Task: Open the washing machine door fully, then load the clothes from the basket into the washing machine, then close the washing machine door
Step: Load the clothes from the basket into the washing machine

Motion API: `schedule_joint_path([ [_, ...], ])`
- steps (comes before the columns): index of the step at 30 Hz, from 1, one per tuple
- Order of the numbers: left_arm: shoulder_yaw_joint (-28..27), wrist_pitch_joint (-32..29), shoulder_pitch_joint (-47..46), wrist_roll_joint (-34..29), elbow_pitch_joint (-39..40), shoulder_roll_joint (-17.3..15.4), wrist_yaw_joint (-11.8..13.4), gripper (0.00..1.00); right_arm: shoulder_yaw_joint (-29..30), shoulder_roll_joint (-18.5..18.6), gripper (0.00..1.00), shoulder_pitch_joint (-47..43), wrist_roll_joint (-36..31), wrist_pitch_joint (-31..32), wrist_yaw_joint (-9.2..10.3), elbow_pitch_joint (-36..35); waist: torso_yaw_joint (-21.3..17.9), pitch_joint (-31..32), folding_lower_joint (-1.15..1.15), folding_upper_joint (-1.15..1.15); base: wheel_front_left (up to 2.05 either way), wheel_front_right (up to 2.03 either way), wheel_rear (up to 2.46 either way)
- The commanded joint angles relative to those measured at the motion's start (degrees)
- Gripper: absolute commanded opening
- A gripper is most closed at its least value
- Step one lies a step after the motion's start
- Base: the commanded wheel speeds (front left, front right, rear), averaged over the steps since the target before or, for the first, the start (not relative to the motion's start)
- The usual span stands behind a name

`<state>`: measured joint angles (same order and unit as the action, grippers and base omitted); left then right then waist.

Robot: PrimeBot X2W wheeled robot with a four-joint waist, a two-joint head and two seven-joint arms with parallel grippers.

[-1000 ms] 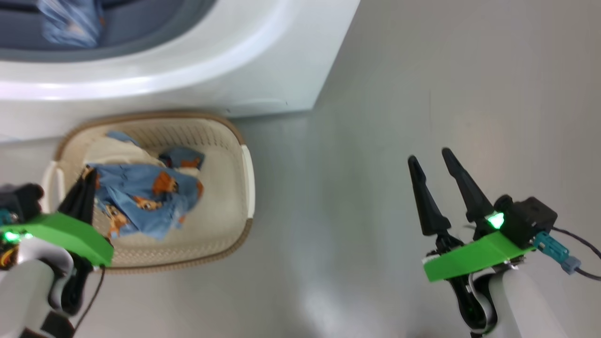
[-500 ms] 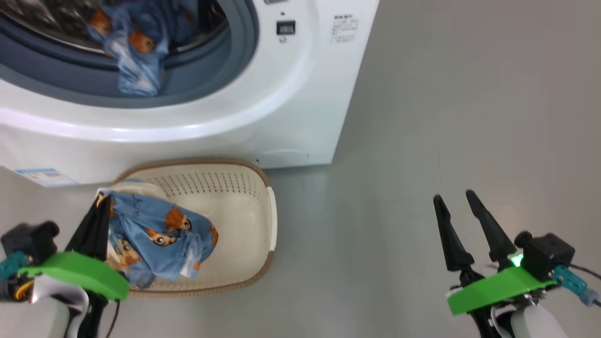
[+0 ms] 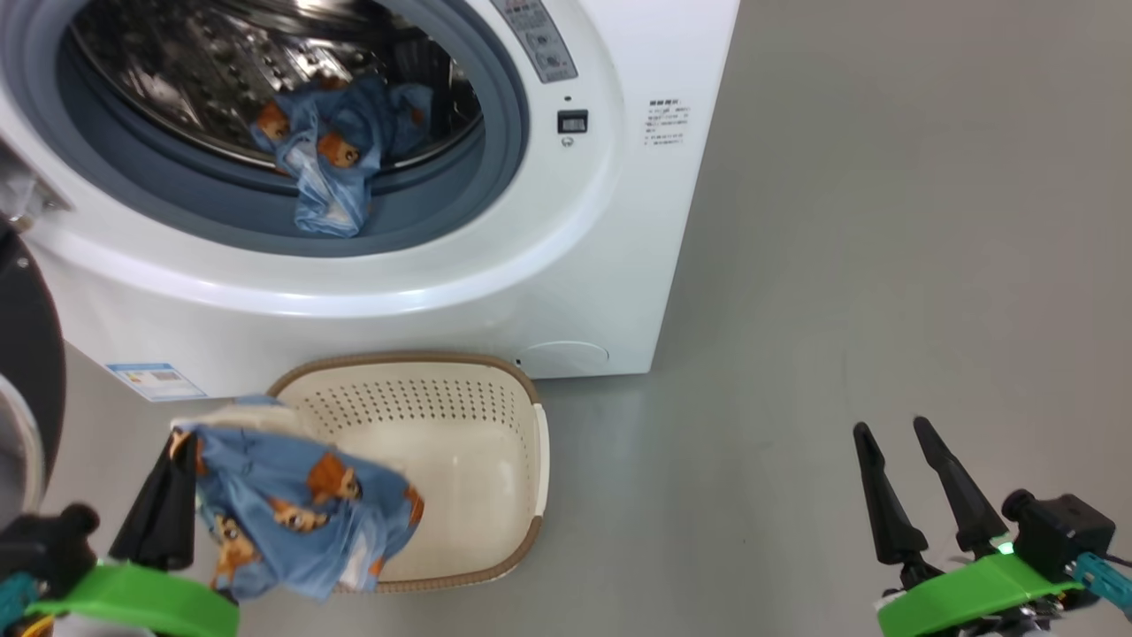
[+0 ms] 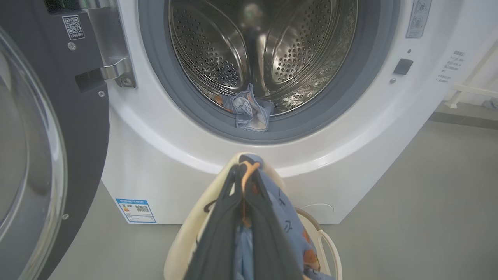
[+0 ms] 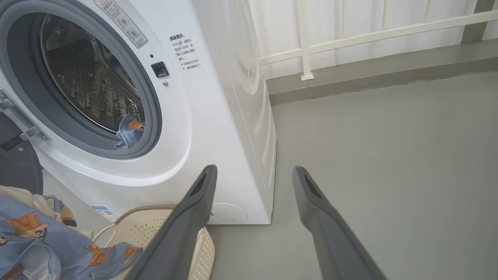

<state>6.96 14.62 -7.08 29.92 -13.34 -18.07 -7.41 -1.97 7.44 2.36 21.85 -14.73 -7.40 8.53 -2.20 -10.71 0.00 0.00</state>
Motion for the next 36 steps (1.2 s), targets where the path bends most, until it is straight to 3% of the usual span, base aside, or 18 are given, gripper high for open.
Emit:
schedule_joint_path([
  [1, -3.18, 0.38, 0.09, -0.62, 2.19, -1.26, -0.08, 0.00, -0.90, 0.81, 1.00, -0.51, 0.48, -0.27, -0.09, -1.48, 0.43, 0.76, 0.00, 0.00, 0.00, 0.00, 0.00],
  [9, -7.66, 0.38, 6.35, -2.39, 7.48, 1.16, -0.08, 0.00, -0.03, 1.01, 1.00, -2.08, 0.75, -0.27, -0.09, -1.75, 0.79, 1.73, 0.00, 0.00, 0.00, 0.00, 0.00],
  [19, -8.45, 0.38, 7.10, -2.67, 9.43, 2.48, -0.08, 0.00, -0.25, 0.70, 1.00, -2.04, 0.60, -0.27, -0.09, -2.16, 0.91, 0.68, 0.00, 0.00, 0.00, 0.00, 0.00],
  [26, -7.39, 0.38, 2.21, -1.78, 9.95, 1.04, -0.08, 0.00, -0.81, -0.22, 1.00, -0.47, 0.18, -0.27, -0.09, -2.52, 0.08, -2.09, 0.00, 0.00, 0.00, 0.00, 0.00],
  [36, -5.14, 0.38, -11.51, -0.46, 8.94, -3.68, -0.08, 0.00, -2.06, -2.07, 1.00, 2.88, -0.45, -0.27, -0.09, -2.70, -1.85, -7.55, 0.00, 0.00, 0.00, 0.00, 0.00],
])
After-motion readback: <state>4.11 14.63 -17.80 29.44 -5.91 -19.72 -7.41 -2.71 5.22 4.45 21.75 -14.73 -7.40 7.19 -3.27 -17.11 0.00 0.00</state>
